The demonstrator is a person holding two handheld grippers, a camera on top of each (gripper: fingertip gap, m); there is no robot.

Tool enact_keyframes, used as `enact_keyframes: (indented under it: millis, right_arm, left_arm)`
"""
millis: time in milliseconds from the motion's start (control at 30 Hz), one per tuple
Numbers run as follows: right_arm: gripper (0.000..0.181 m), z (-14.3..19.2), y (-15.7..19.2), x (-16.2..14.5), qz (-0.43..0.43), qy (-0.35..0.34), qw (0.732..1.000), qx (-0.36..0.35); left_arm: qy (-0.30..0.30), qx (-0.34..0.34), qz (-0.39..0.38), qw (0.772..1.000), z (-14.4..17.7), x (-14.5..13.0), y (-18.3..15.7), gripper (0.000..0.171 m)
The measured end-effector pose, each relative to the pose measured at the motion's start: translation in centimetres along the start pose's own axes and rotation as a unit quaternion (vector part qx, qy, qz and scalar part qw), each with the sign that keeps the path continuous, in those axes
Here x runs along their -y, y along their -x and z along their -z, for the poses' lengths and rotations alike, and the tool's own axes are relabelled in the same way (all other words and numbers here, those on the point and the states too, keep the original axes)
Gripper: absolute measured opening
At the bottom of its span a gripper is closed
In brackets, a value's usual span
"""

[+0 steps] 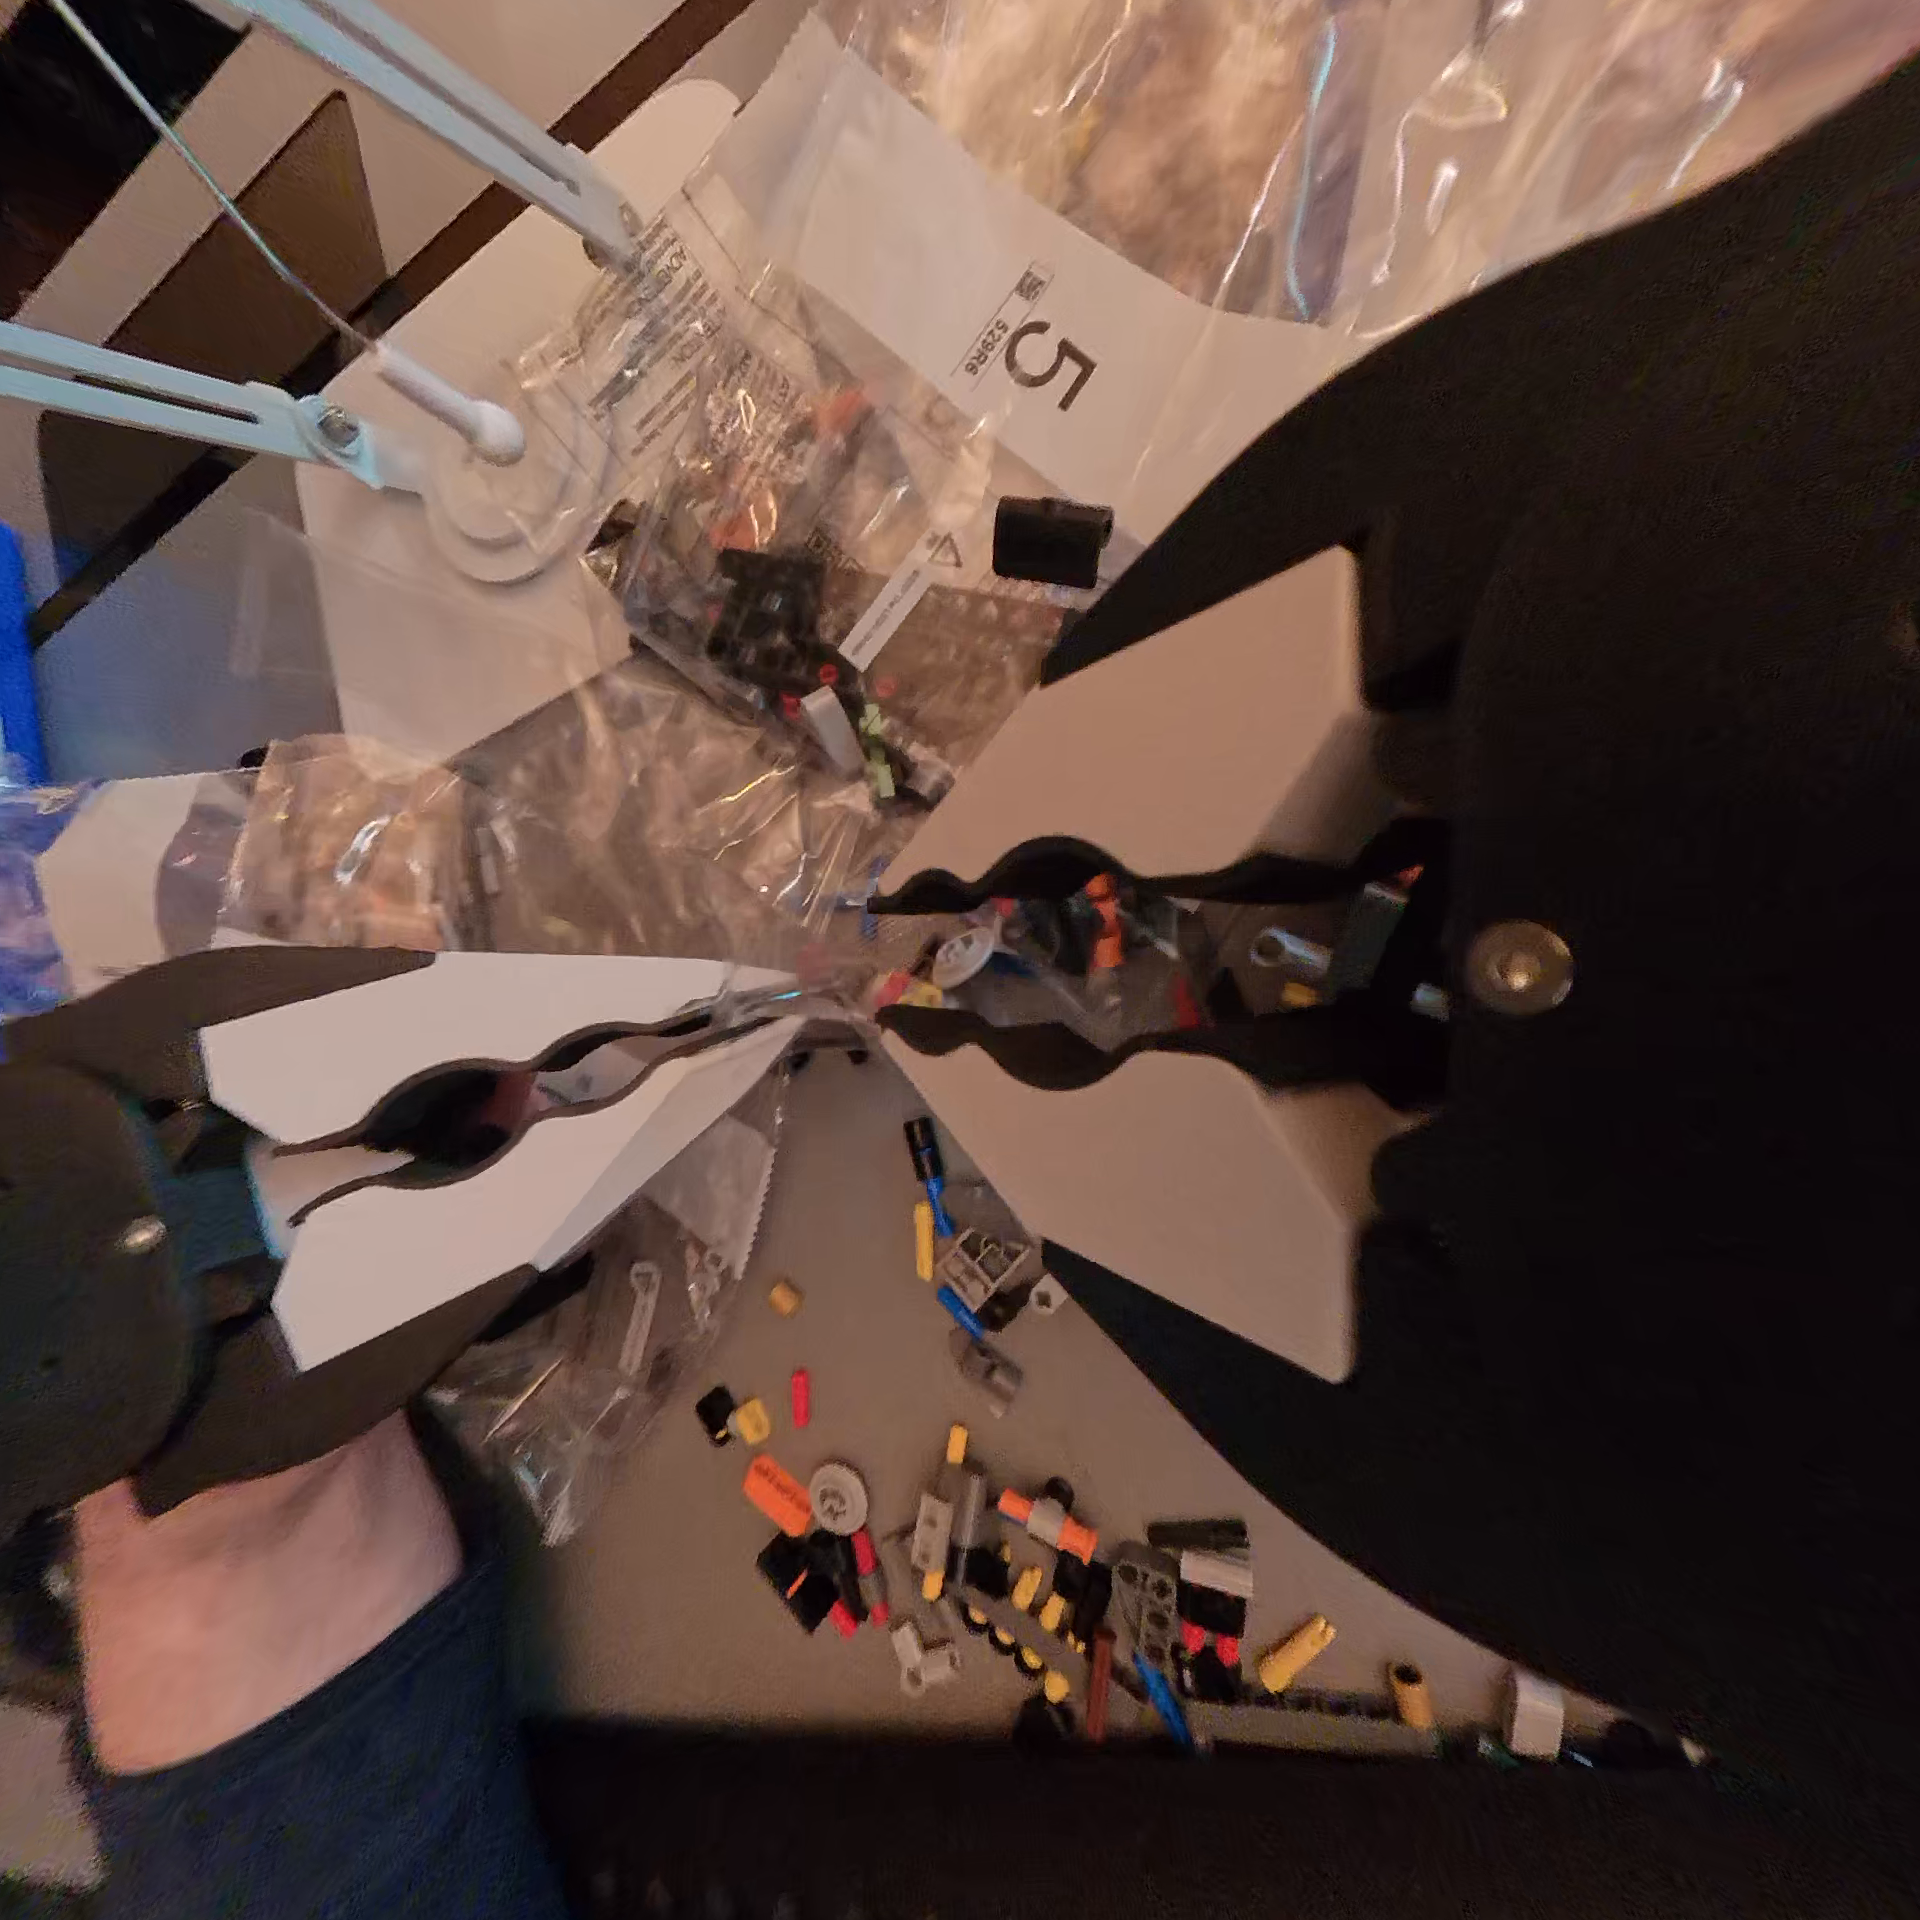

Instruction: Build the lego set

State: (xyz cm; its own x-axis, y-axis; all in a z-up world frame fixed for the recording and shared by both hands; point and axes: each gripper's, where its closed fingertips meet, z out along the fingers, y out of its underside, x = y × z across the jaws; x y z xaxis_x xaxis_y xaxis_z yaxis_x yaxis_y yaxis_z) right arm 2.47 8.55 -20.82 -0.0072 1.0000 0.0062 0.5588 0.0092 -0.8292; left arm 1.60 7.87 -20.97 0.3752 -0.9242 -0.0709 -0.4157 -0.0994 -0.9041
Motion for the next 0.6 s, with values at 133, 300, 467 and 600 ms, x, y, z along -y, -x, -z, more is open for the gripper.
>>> enact_keyframes:
  millis: [133, 300, 467, 600]
  right_arm:
    - [0.02, 1.1, -1.1, 0.6, -0.012, -0.02, 0.999, -0.023]
    - [0.026, 1.9, -2.0, 0.4, -0.031, -0.029, 0.999, -0.03]
    - [0.041, 1.8, -1.4, 0.4, -0.044, -0.034, 0.998, -0.003]
    - [0.047, 1.7, -0.4, 0.7, -0.06, -0.05, 0.996, 0.04]
  left_arm:
    - [-0.008, 0.002, 0.002, 1.0, 0.1, 0.2, 0.1, 0.0]
    - [-0.026, 0.003, 0.014, 1.0, 0.5, 0.6, 0.4, 0.0]
    - [-0.047, 0.002, 0.02, 0.999, 0.9, 1.3, 0.5, 0.0]
    - [-0.063, 0.003, 0.026, 0.998, 1.2, 1.8, 0.6, 0.0]
